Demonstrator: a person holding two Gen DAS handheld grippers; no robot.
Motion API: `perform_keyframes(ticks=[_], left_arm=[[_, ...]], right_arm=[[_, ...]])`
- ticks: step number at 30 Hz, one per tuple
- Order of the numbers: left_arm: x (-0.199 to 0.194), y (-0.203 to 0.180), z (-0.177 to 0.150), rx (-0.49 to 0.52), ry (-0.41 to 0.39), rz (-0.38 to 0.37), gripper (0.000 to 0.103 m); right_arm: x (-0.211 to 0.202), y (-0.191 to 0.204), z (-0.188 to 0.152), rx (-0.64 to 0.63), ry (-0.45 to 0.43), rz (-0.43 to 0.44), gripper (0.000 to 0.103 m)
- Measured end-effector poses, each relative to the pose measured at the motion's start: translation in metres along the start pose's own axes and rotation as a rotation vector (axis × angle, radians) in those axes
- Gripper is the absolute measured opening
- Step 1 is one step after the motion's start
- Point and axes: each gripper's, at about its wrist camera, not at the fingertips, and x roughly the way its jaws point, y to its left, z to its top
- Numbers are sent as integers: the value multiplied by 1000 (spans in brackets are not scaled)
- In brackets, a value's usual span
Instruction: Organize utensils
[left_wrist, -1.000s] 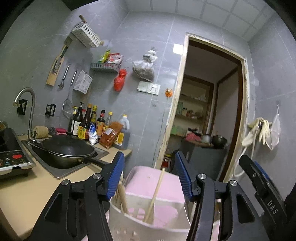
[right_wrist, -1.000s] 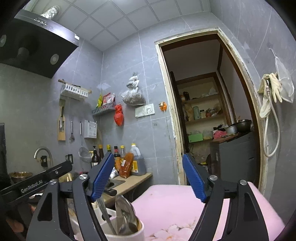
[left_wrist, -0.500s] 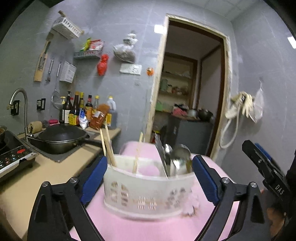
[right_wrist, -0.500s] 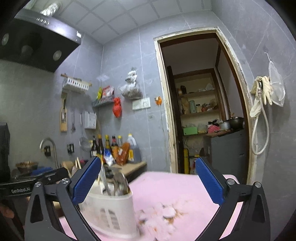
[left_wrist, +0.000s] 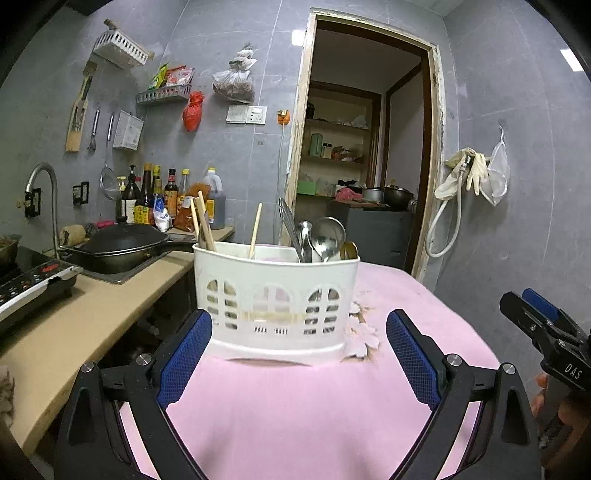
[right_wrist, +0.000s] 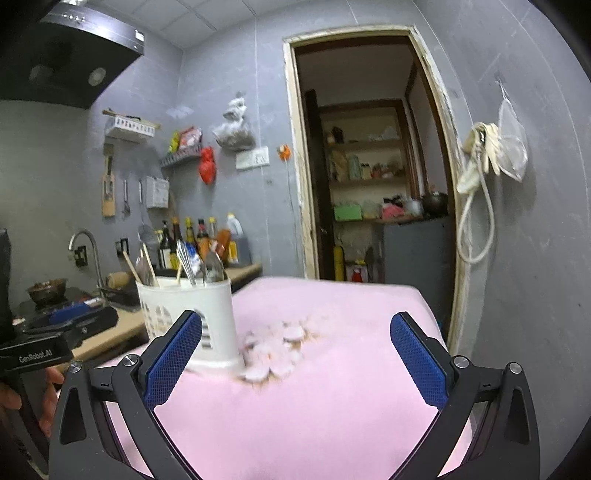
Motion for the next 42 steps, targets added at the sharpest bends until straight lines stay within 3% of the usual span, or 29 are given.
perform_keyframes(ticks=[10, 42], left_arm=[[-6, -9, -19, 30, 3, 20, 93], [-4, 3, -25, 5, 18, 36, 93]], right_arm=[[-14, 2, -16, -45, 15, -57, 103], [-14, -1, -15, -54, 18, -62, 103]])
